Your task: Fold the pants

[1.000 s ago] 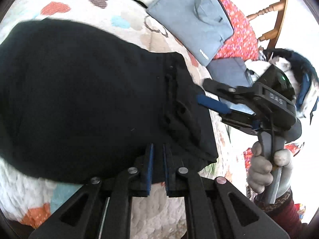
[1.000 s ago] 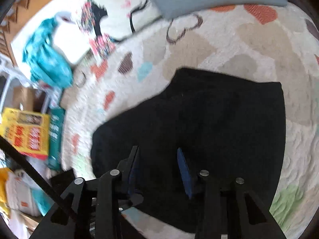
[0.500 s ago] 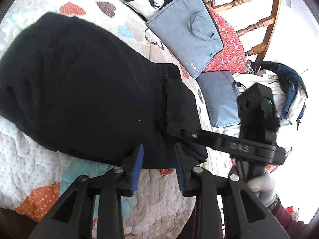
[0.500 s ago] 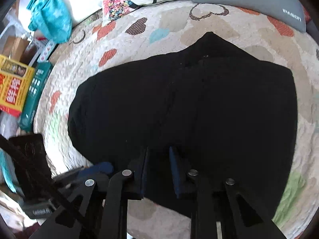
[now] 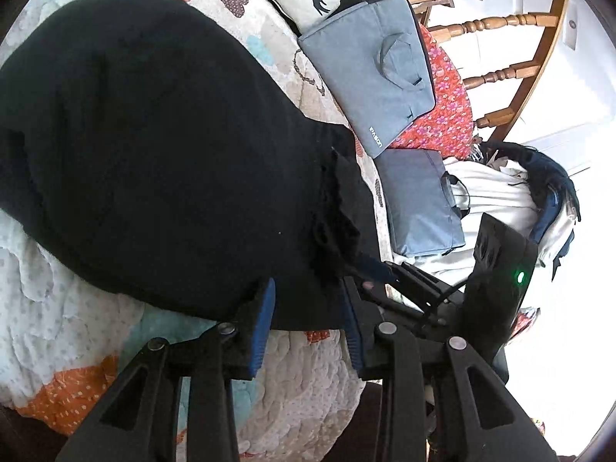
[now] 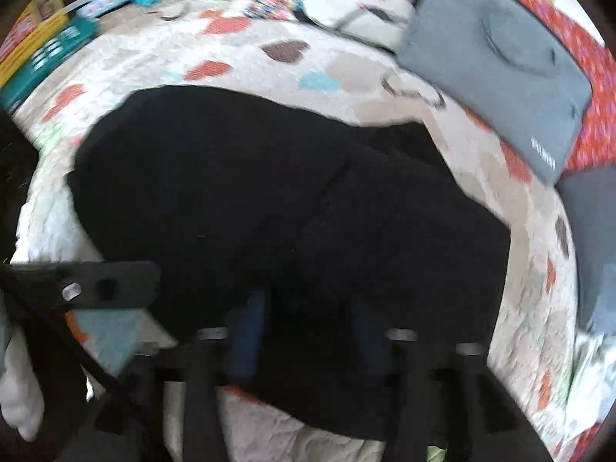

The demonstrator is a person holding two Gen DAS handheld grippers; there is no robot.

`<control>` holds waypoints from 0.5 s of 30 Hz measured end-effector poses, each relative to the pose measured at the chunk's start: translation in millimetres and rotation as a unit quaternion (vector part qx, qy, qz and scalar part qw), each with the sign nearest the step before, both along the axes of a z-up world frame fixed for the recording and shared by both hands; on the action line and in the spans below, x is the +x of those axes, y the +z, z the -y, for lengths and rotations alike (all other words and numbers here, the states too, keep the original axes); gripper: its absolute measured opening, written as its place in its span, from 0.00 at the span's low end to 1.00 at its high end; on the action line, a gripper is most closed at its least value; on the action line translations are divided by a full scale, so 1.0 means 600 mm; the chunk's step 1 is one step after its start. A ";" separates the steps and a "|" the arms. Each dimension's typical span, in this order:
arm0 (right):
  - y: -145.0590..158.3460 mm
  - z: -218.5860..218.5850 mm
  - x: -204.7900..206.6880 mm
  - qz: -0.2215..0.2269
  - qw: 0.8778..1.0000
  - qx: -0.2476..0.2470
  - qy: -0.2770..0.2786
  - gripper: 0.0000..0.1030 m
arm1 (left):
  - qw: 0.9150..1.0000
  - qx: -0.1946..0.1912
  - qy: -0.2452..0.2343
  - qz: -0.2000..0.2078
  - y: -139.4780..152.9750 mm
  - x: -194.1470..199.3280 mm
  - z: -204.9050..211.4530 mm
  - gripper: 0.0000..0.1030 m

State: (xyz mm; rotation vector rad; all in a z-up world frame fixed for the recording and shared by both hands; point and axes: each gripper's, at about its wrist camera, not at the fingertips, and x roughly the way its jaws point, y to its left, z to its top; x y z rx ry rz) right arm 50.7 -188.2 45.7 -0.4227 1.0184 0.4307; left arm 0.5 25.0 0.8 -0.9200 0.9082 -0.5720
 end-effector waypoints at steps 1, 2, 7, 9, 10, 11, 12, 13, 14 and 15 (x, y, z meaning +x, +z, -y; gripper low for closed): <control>0.006 0.009 0.003 -0.008 1.000 0.019 -0.006 0.26 | 1.000 0.002 0.000 0.001 0.001 0.000 0.001 0.32; 0.012 0.015 0.003 -0.015 0.999 0.032 -0.007 0.24 | 1.000 0.001 0.000 0.001 0.003 0.000 0.001 0.32; 0.010 0.022 -0.026 -0.073 0.996 0.045 0.035 0.22 | 1.000 -0.008 0.004 -0.003 0.000 0.002 0.000 0.32; 0.010 0.024 -0.034 -0.069 0.996 0.043 0.048 0.33 | 1.000 -0.006 0.004 -0.001 0.000 -0.002 -0.002 0.32; 0.015 0.028 -0.035 -0.073 0.995 0.055 0.045 0.47 | 1.000 -0.003 0.004 0.000 0.001 -0.003 -0.001 0.32; 0.028 0.038 -0.031 -0.084 0.992 0.086 0.035 0.51 | 1.000 -0.001 0.003 0.001 0.003 -0.005 -0.001 0.33; 0.036 0.043 -0.029 -0.086 0.990 0.108 0.029 0.55 | 1.000 -0.001 0.002 0.002 0.003 -0.005 -0.001 0.35; 0.056 0.057 -0.024 -0.084 0.986 0.145 0.017 0.56 | 1.000 -0.001 0.001 0.003 0.004 -0.006 0.000 0.36; 0.071 0.066 -0.024 -0.078 0.983 0.165 0.006 0.56 | 1.000 -0.003 0.001 0.003 0.004 -0.005 -0.001 0.37; 0.090 0.083 -0.019 -0.066 0.981 0.181 -0.014 0.56 | 1.000 -0.004 0.000 0.003 0.002 -0.005 -0.001 0.37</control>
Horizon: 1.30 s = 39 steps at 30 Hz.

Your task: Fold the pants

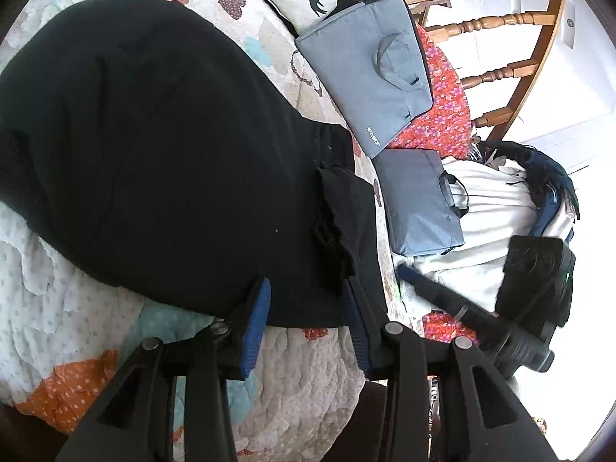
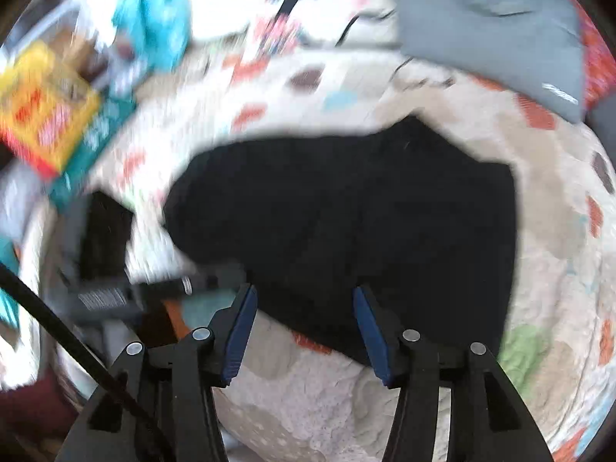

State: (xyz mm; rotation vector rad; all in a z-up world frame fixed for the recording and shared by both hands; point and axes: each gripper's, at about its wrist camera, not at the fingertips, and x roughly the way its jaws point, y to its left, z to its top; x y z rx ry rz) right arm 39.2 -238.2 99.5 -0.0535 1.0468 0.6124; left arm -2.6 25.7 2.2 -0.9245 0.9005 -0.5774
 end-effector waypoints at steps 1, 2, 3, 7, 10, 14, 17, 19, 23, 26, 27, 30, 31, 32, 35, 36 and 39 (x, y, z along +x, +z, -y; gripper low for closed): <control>0.013 0.018 0.006 0.008 1.000 0.007 -0.024 0.56 | 1.000 -0.001 0.000 -0.001 -0.001 0.001 0.000 0.37; 0.019 0.031 0.011 0.010 0.999 0.012 -0.040 0.56 | 1.000 -0.002 0.000 0.000 -0.001 0.002 0.000 0.37; 0.022 0.053 0.020 0.003 0.998 0.030 -0.059 0.56 | 1.000 -0.003 0.000 0.000 -0.001 0.002 0.001 0.38; -0.036 0.115 0.055 -0.067 0.988 0.074 -0.116 0.56 | 1.000 -0.002 -0.001 0.001 -0.001 0.003 0.000 0.39; -0.107 0.142 0.074 -0.110 0.977 0.009 -0.180 0.45 | 1.000 -0.003 -0.002 -0.001 0.000 0.003 -0.001 0.39; -0.063 0.134 0.054 -0.058 0.979 0.019 -0.194 0.46 | 1.000 -0.006 -0.004 0.001 -0.001 0.005 0.000 0.40; -0.018 0.083 0.050 -0.035 0.989 0.043 -0.138 0.46 | 1.000 -0.008 -0.006 0.002 -0.002 0.008 0.001 0.40; -0.019 0.047 0.066 -0.080 0.985 0.112 -0.101 0.46 | 1.000 -0.009 -0.006 0.002 -0.002 0.008 0.000 0.41; -0.093 -0.006 0.105 -0.176 0.963 0.181 -0.095 0.46 | 1.000 -0.010 -0.006 0.002 -0.001 0.005 -0.001 0.41; -0.150 -0.013 0.126 -0.224 0.940 0.226 -0.124 0.43 | 1.000 -0.003 -0.005 0.006 0.004 0.001 0.000 0.42; -0.148 -0.011 0.130 -0.234 0.934 0.235 -0.136 0.46 | 1.000 -0.002 -0.007 0.009 0.006 0.000 0.001 0.43; -0.098 -0.016 0.135 -0.194 0.949 0.223 -0.113 0.51 | 1.000 0.001 -0.009 0.016 0.009 0.000 0.003 0.46; -0.082 -0.018 0.142 -0.176 0.954 0.214 -0.116 0.59 | 1.000 0.001 -0.011 0.016 0.009 0.000 0.004 0.46; -0.075 -0.016 0.150 -0.171 0.953 0.215 -0.126 0.61 | 1.000 0.002 -0.012 0.017 0.009 0.000 0.006 0.46; -0.089 -0.013 0.185 -0.179 0.949 0.189 -0.176 0.62 | 1.000 0.014 -0.011 0.020 0.013 -0.002 0.007 0.46; -0.111 -0.018 0.199 -0.198 0.943 0.195 -0.182 0.62 | 0.999 0.022 -0.008 0.021 0.016 -0.004 0.008 0.46; -0.115 -0.026 0.206 -0.208 0.933 0.212 -0.202 0.63 | 0.999 0.034 0.002 0.025 0.029 -0.012 0.004 0.46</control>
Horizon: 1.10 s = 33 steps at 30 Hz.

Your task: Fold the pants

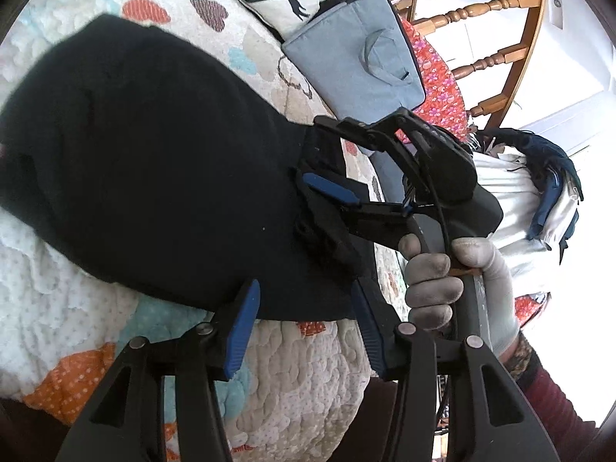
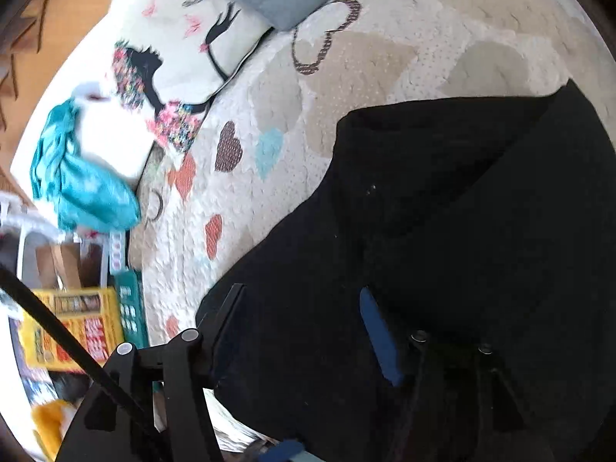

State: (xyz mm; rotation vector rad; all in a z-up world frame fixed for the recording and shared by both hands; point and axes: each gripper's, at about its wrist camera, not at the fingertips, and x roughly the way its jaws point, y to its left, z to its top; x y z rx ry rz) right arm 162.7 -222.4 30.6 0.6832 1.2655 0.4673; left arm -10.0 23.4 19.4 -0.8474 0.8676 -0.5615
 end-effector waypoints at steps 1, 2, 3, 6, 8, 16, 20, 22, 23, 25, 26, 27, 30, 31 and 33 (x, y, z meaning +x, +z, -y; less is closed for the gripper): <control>0.004 -0.006 0.000 0.001 1.000 -0.013 0.007 0.63 | 1.000 -0.005 0.008 0.004 0.008 -0.005 -0.006 0.46; 0.011 -0.013 -0.002 0.006 0.999 -0.031 0.019 0.63 | 1.000 -0.014 0.018 0.013 0.019 -0.014 -0.017 0.46; 0.024 -0.026 -0.004 0.015 0.998 -0.058 0.035 0.63 | 0.999 -0.017 0.026 0.020 0.028 -0.021 -0.026 0.46; 0.055 -0.040 -0.009 0.036 0.993 -0.093 0.056 0.65 | 0.995 0.011 0.092 0.022 0.049 -0.047 -0.073 0.48; 0.077 -0.072 -0.011 0.045 0.989 -0.108 0.086 0.66 | 0.989 0.011 0.145 0.004 0.042 -0.060 -0.113 0.49; 0.105 -0.248 -0.041 0.063 0.954 -0.167 0.239 0.73 | 0.973 -0.001 0.215 -0.087 -0.009 -0.056 -0.161 0.49; 0.089 -0.327 -0.046 0.051 0.929 -0.220 0.293 0.74 | 0.971 -0.031 0.222 -0.080 -0.021 -0.039 -0.158 0.57; 0.080 -0.349 -0.042 0.042 0.923 -0.236 0.302 0.74 | 0.971 -0.048 0.224 -0.070 -0.026 -0.034 -0.159 0.63; 0.074 -0.360 -0.038 0.037 0.920 -0.245 0.305 0.74 | 0.972 -0.055 0.222 -0.061 -0.025 -0.033 -0.158 0.68; 0.061 -0.379 -0.026 0.023 0.916 -0.258 0.306 0.74 | 0.973 -0.062 0.217 -0.049 -0.025 -0.033 -0.158 0.73; 0.053 -0.386 -0.020 0.012 0.915 -0.259 0.308 0.74 | 0.973 -0.065 0.216 -0.046 -0.023 -0.029 -0.157 0.74; 0.050 -0.395 -0.017 0.005 0.914 -0.261 0.310 0.74 | 0.973 -0.071 0.214 -0.044 -0.023 -0.027 -0.157 0.75; 0.032 -0.427 -0.006 -0.020 0.903 -0.285 0.320 0.76 | 0.973 -0.093 0.209 -0.041 -0.029 -0.031 -0.167 0.76; 0.023 -0.441 -0.004 -0.028 0.895 -0.305 0.325 0.79 | 0.972 -0.096 0.209 -0.040 -0.030 -0.031 -0.168 0.76; 0.008 -0.465 -0.001 -0.042 0.879 -0.337 0.335 0.85 | 0.973 -0.095 0.207 -0.039 -0.029 -0.030 -0.167 0.76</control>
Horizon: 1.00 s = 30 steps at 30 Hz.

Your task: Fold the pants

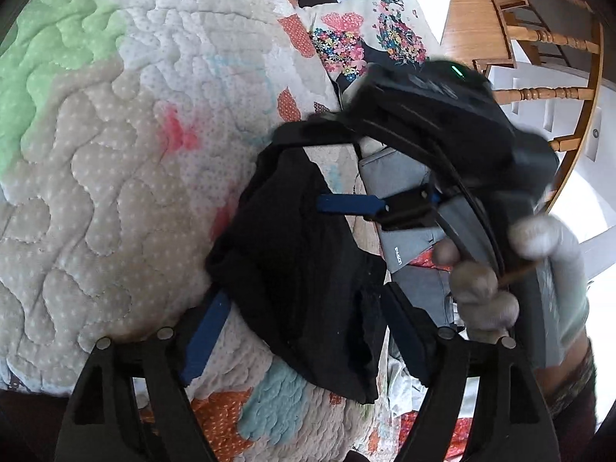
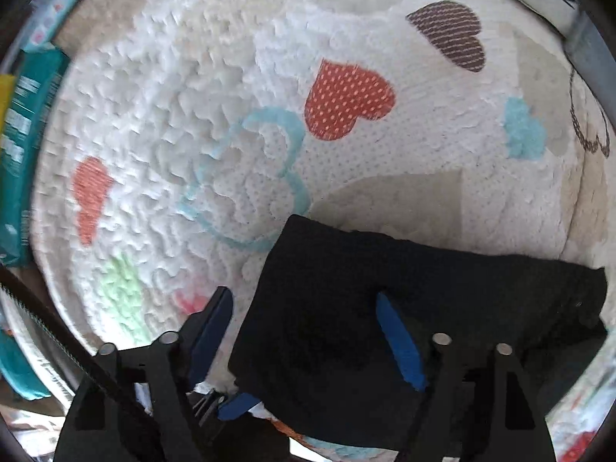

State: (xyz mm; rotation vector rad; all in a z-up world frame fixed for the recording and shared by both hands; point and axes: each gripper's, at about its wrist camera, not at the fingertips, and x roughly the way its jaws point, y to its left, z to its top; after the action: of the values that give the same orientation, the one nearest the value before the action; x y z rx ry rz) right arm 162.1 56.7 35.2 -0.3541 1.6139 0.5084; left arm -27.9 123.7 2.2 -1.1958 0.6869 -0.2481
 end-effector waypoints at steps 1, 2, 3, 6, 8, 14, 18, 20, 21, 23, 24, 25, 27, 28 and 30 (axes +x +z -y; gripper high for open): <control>-0.006 -0.011 0.000 0.000 1.000 -0.019 0.008 0.88 | 1.000 -0.001 0.000 0.002 0.001 0.000 0.000 0.76; -0.014 -0.022 -0.002 0.002 0.999 -0.039 0.020 0.89 | 1.000 -0.002 0.001 0.004 0.000 -0.004 -0.002 0.76; -0.024 -0.038 -0.006 0.004 0.997 -0.064 0.037 0.91 | 1.000 -0.004 0.002 0.006 -0.001 -0.011 -0.004 0.76; -0.058 -0.070 -0.028 0.027 0.984 -0.145 0.098 0.92 | 1.000 0.005 0.014 0.010 0.007 -0.026 -0.009 0.76; -0.053 -0.075 -0.035 0.043 0.983 -0.148 0.104 0.86 | 0.999 0.025 0.015 0.019 0.021 -0.028 -0.006 0.76; -0.016 -0.046 -0.029 0.048 0.988 -0.107 0.099 0.68 | 0.998 0.067 -0.002 0.004 0.033 0.005 0.013 0.76; -0.013 -0.028 -0.022 0.047 0.990 -0.093 0.094 0.67 | 0.997 0.069 -0.005 -0.018 0.021 0.024 0.014 0.75; -0.013 -0.014 -0.024 0.053 0.989 -0.090 0.101 0.63 | 0.996 0.085 -0.010 -0.030 0.021 0.027 0.018 0.40; -0.011 -0.008 -0.030 0.058 0.989 -0.086 0.107 0.59 | 0.996 0.084 -0.018 -0.040 0.016 0.031 0.020 0.20; 0.000 -0.004 -0.036 0.061 0.989 -0.075 0.108 0.52 | 0.996 0.078 -0.021 -0.043 0.015 0.033 0.022 0.20; 0.009 0.002 -0.039 0.063 0.990 -0.065 0.105 0.50 | 0.995 0.088 -0.023 -0.040 0.021 0.032 0.026 0.20; 0.020 0.015 -0.039 0.064 0.992 -0.050 0.098 0.48 | 0.993 0.107 -0.026 -0.037 0.033 0.032 0.033 0.20; 0.036 0.038 -0.039 0.066 0.993 -0.025 0.092 0.47 | 0.991 0.125 -0.032 -0.032 0.047 0.031 0.043 0.20; 0.047 0.052 -0.038 0.067 0.994 -0.010 0.084 0.46 | 0.991 0.128 -0.034 -0.030 0.052 0.031 0.047 0.20; 0.069 0.079 -0.042 0.072 0.995 0.019 0.069 0.45 | 0.990 0.133 -0.038 -0.026 0.066 0.032 0.055 0.20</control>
State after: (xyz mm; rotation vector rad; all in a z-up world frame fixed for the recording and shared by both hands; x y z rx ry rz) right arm 137.2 9.3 76.3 -0.4664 1.4443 0.6049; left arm -8.9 90.9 41.8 -0.9245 0.7856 -0.1830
